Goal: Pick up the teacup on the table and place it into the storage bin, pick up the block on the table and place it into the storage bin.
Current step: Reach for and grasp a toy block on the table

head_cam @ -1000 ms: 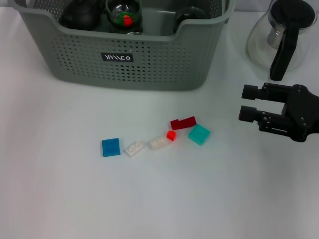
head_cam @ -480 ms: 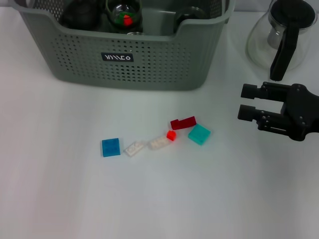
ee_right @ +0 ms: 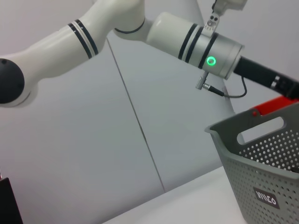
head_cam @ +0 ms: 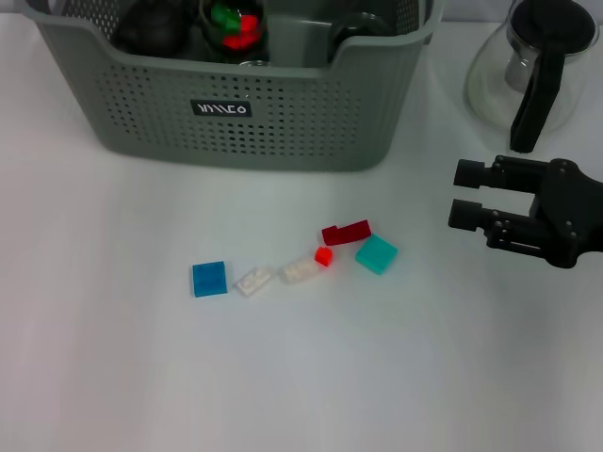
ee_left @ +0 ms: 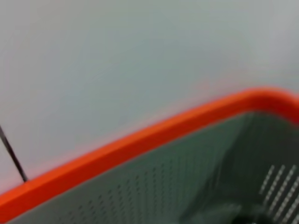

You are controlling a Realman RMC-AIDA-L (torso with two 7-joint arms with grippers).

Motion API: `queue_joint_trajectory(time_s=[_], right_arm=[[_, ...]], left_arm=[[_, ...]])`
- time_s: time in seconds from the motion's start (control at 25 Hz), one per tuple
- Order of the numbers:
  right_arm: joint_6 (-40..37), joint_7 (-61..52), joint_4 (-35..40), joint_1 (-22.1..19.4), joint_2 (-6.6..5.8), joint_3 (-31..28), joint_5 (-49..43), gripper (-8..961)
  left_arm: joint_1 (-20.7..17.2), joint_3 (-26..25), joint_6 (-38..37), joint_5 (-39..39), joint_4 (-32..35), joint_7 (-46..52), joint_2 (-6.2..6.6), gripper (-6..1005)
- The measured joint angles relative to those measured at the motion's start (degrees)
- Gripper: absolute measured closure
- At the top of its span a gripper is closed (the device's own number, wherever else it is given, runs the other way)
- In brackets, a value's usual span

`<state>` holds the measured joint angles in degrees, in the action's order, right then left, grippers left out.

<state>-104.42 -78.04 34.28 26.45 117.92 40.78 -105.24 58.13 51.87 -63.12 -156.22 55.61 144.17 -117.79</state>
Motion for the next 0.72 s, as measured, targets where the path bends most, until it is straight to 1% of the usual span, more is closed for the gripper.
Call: queue_joint_trajectory(time_s=[0.04, 0.08, 0.12, 0.16, 0.2, 0.24, 0.28, 0.36, 0.4, 0.44, 0.48, 0.52, 0.56, 0.6, 0.64, 0.68, 0.72], right_arm=[[-0.06, 0.00, 0.00, 0.00, -0.01, 0.01, 0.03, 340], [-0.06, 0.00, 0.00, -0.04, -0.02, 0.00, 0.04, 340], [-0.08, 0.00, 0.00, -0.09, -0.02, 0.01, 0.05, 340], [-0.07, 0.00, 0.00, -0.11, -0.03, 0.01, 0.05, 340], [-0.07, 0.00, 0.00, -0.11, -0.03, 0.01, 0.05, 340], [-0.06, 0.00, 0.00, -0.12, -0.03, 0.01, 0.05, 340], [-0.05, 0.00, 0.00, -0.11, -0.04, 0.01, 0.05, 340], [-0.06, 0.00, 0.00, -0.09, -0.05, 0.00, 0.07, 339], [-0.01, 0.00, 0.00, -0.06, -0.04, 0.00, 0.08, 339], [0.15, 0.01, 0.00, -0.04, -0.03, 0.00, 0.10, 339], [0.26, 0.03, 0.00, -0.04, -0.02, 0.00, 0.10, 339], [0.30, 0.05, 0.00, -0.03, -0.01, 0.00, 0.11, 339], [0.29, 0.06, 0.00, -0.02, -0.01, 0.00, 0.12, 339], [0.28, 0.07, 0.00, -0.02, 0.00, -0.03, 0.12, 339], [0.28, 0.07, 0.00, -0.01, 0.00, -0.05, 0.12, 339], [0.31, 0.08, 0.00, 0.00, 0.01, -0.07, 0.12, 339], [0.37, 0.09, 0.00, 0.05, 0.02, -0.07, 0.12, 339]], left_arm=[[-1.25, -1.06, -0.45, 2.24, 2.31, -0.91, -0.46, 560], [-3.70, -2.78, -1.39, 6.52, 6.11, -3.12, -1.18, 518], [-6.09, -4.18, -2.61, 11.92, 9.00, -5.62, -1.63, 476], [-8.94, -5.92, -4.38, 18.89, 11.80, -8.72, -1.93, 434], [-11.14, -7.10, -6.09, 25.15, 12.99, -11.20, -1.69, 382], [-13.03, -8.24, -8.32, 32.98, 13.16, -13.72, -1.11, 329], [-15.20, -9.59, -11.47, 43.20, 12.40, -16.79, -0.16, 332], [-18.02, -11.45, -17.30, 57.18, 8.07, -21.32, 1.60, 337], [-19.38, -12.42, -22.28, 64.80, 3.72, -24.38, 2.76, 339], [-19.95, -13.26, -26.08, 69.33, -0.55, -26.49, 3.98, 342], [-20.60, -14.10, -31.53, 74.69, -6.27, -29.35, 5.51, 342], [-20.93, -14.60, -35.01, 77.38, -10.27, -31.12, 6.80, 342], [-21.10, -14.70, -37.42, 78.48, -13.02, -32.18, 7.66, 342], [-21.58, -14.78, -41.25, 79.59, -17.55, -34.36, 9.25, 342], [-22.13, -14.75, -43.76, 79.05, -19.78, -35.98, 10.20, 342], [-22.78, -14.79, -45.76, 77.43, -20.91, -37.33, 10.78, 341], [-23.45, -14.73, -47.00, 75.39, -21.27, -38.18, 10.94, 341]])
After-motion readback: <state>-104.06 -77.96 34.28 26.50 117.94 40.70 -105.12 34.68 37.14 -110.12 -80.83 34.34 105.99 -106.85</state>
